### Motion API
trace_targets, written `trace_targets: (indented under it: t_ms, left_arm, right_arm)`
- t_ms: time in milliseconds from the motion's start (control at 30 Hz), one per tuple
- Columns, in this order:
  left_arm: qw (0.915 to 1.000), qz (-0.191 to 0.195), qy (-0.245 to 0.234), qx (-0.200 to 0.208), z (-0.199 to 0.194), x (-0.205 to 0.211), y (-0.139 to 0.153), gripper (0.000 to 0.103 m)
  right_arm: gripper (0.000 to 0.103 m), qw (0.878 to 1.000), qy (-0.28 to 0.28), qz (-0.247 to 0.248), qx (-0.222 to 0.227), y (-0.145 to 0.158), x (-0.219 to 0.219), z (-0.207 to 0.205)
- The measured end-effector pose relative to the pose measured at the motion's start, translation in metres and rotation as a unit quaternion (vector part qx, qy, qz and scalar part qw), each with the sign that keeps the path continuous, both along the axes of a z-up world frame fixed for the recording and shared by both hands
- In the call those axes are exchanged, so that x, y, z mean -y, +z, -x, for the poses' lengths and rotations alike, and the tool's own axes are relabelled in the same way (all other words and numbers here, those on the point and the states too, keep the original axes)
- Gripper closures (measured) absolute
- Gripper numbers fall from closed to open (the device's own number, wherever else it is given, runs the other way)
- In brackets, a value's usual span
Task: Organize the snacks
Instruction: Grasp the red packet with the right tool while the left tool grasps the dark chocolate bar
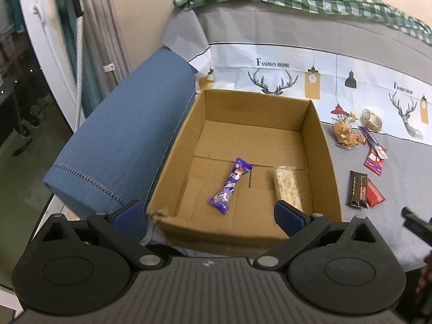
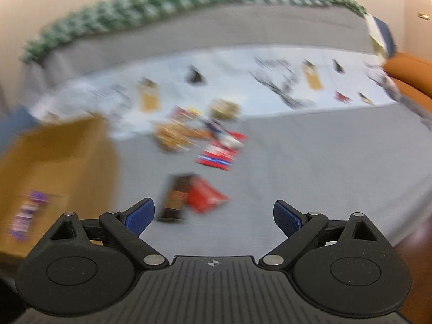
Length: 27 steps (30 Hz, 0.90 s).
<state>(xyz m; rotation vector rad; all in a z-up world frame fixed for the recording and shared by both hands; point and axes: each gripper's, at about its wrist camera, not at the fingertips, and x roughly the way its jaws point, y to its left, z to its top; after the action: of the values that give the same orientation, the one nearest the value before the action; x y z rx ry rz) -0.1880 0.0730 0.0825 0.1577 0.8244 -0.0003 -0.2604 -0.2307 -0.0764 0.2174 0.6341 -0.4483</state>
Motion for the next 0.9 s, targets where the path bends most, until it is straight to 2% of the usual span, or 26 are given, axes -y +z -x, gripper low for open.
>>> trace_targets:
  t_ms: [167, 300, 400, 467, 567, 700, 767, 900]
  left_arm:
    - [0.9998, -0.012, -0.008, -0.014, -0.027, 0.027, 0.001, 0.0]
    - [0.9995, -0.029, -0.01, -0.01, -0.047, 0.045, 0.004, 0.0]
    - [0.9993, -0.036, -0.009, -0.002, -0.062, 0.058, 0.007, 0.0]
    - [0.9992, -0.039, -0.012, 0.002, -0.072, 0.069, 0.008, 0.0]
    - [0.9987, -0.044, -0.026, 0.005, -0.087, 0.091, 0.007, 0.0]
    - [0.9975, -0.036, -0.061, 0.003, -0.103, 0.132, 0.003, 0.0]
    - [0.9965, -0.026, -0.08, -0.003, -0.11, 0.153, -0.001, 0.0]
    - [0.9937, -0.02, -0.11, -0.004, -0.119, 0.193, -0.012, 0.0]
  right_arm:
    - [0.008, 0.997, 0.005, 0.006, -0.076, -0.074, 0.044, -0.051]
    - [0.008, 0.994, 0.055, -0.012, -0.097, -0.104, 0.05, -0.09]
    - [0.005, 0.991, 0.097, 0.011, -0.095, -0.119, 0.04, -0.116]
    - [0.003, 0.991, 0.104, 0.028, -0.074, -0.12, 0.035, -0.129]
    - [0.002, 0.993, 0.104, 0.026, -0.045, -0.125, 0.042, -0.146]
    - [0.001, 0.997, 0.063, 0.033, -0.037, -0.126, 0.065, -0.152]
    - [0.001, 0.998, 0.009, 0.034, -0.047, -0.123, 0.086, -0.146]
    - [0.001, 0.994, -0.097, -0.014, -0.057, -0.116, 0.137, -0.124]
